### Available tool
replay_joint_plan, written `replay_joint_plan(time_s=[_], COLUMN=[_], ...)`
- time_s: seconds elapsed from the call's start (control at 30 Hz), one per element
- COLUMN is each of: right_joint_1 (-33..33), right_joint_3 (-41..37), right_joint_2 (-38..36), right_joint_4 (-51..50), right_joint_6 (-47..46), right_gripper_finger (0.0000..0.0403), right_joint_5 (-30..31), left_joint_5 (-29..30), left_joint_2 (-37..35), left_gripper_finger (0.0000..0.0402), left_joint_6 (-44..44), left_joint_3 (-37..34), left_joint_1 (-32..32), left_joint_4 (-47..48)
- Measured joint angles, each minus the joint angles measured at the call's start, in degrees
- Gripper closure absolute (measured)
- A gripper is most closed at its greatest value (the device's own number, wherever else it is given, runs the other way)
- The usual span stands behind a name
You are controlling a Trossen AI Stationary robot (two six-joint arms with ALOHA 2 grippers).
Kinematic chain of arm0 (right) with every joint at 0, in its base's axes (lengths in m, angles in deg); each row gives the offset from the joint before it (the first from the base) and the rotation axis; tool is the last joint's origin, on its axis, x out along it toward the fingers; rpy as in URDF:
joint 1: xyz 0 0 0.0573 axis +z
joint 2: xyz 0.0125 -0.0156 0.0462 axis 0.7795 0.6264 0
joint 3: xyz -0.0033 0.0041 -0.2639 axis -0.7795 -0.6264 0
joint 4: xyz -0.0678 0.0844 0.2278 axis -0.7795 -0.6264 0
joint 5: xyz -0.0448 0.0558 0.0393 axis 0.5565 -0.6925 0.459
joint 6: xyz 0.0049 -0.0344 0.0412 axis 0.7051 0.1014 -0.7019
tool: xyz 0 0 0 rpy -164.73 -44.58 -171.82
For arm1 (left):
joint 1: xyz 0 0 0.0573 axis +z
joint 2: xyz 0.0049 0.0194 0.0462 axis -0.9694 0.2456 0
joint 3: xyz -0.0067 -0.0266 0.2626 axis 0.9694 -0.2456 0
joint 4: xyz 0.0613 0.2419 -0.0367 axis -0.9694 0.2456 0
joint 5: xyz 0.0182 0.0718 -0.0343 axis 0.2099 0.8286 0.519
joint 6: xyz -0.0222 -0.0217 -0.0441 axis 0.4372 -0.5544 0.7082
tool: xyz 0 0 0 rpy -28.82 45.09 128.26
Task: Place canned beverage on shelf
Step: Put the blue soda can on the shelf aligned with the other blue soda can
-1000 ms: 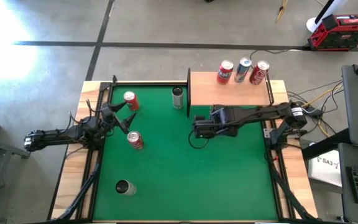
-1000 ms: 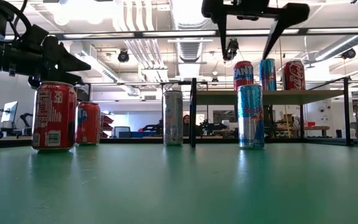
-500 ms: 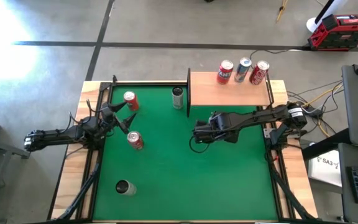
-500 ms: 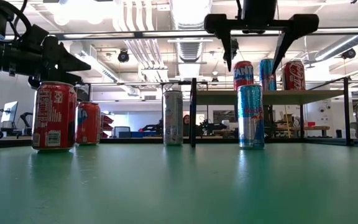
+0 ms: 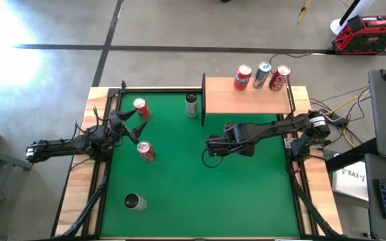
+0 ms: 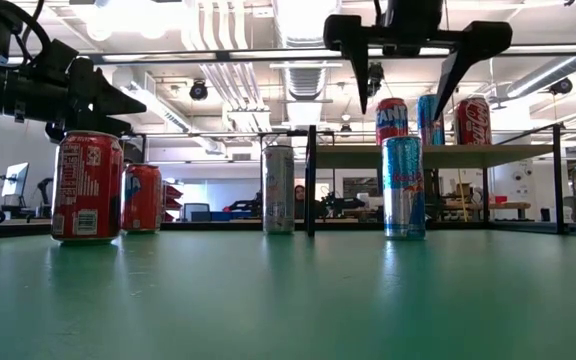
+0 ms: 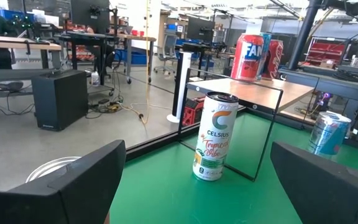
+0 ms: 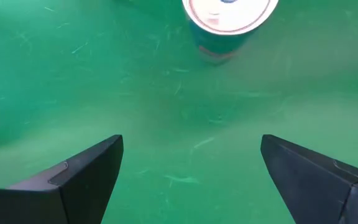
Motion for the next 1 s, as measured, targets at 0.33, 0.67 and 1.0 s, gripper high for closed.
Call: replay_joint_plan(time_s=[0.33,0.67,1.0], right_joint_1=[-0.02,-1.18,-3.21], right_joint_3=[-0.02,-0.02,-3.96], right_joint_2=[2.06,6.19,6.93], right_joint_4=[-3.43,-7.66,-5.86], right_joint_6=[-2.07,-5.67,-5.89], right_gripper_finger=[0.003,0.003,0.003], right_joint_5=[0.93,10.74,11.79], left_joint_5=[0.01,0.01,0.0], left_joint_2=[0.01,0.0,-0.01], left_gripper_finger=[0.0015,0.0015,0.0015], left_joint_6=[0.0,0.0,0.0], left_joint_3=[0.0,0.0,0.0], left_joint_1=[0.02,0.02,0.0], left_joint_4=[0.0,-0.02,-0.02])
